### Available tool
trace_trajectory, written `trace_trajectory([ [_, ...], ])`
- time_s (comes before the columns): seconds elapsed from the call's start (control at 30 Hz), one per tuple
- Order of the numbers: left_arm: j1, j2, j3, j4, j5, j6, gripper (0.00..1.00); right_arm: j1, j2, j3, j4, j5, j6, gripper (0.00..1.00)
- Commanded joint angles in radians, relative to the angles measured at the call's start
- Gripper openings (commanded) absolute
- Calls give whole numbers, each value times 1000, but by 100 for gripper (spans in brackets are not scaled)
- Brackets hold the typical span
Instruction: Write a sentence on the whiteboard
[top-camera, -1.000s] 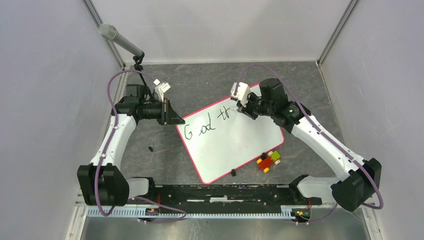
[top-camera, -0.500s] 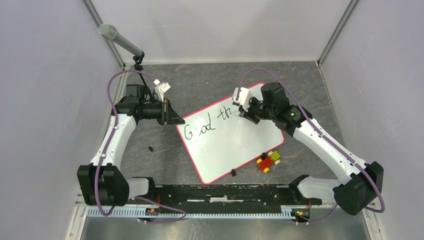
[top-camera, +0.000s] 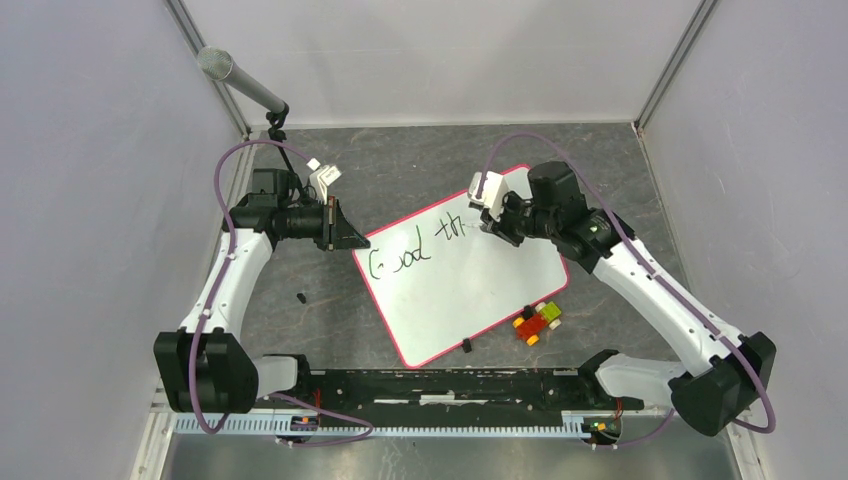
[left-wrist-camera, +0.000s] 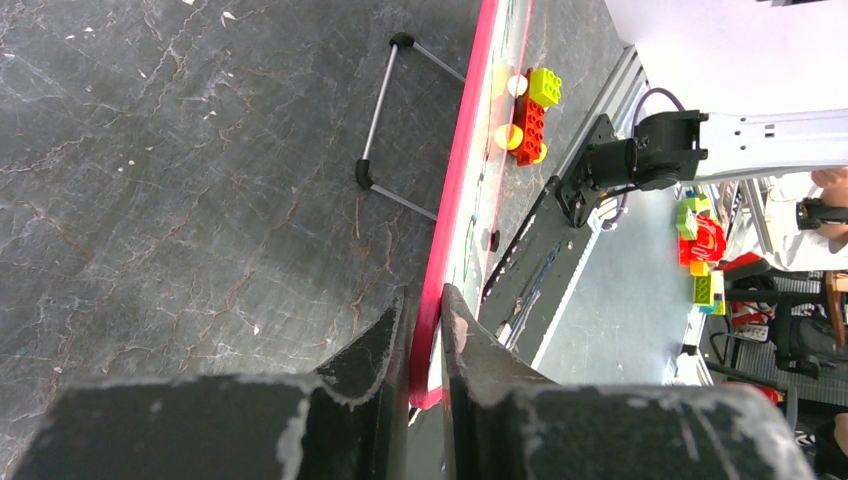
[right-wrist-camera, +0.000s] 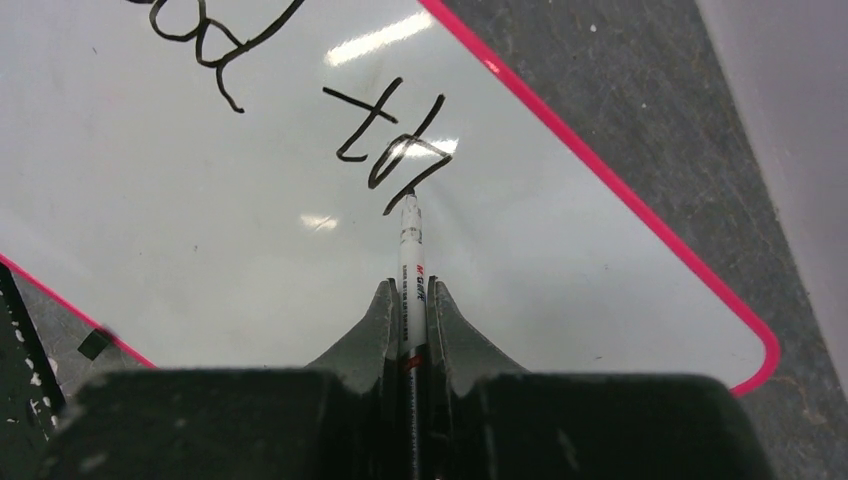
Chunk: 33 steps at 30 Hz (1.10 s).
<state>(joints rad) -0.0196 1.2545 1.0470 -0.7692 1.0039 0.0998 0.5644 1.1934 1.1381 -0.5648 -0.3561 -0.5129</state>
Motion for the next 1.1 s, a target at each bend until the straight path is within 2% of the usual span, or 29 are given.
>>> trace_trajectory([
  [0.0, -16, -18, -16, -21, -54, 63, 2, -13, -10, 62, 24, 20, 7, 0],
  [0.3, -17, -13, -17, -19, -59, 71, 2, -93, 25, 91, 36, -75, 5, 0],
  [0.5, -21, -10, -16, -19, -63, 72, 2, -97, 30, 77, 50, -126, 14, 0],
  [1.07, -24, -10, -13, -19, -67, 68, 2, -95, 74, 75, 59, -103, 9, 0],
])
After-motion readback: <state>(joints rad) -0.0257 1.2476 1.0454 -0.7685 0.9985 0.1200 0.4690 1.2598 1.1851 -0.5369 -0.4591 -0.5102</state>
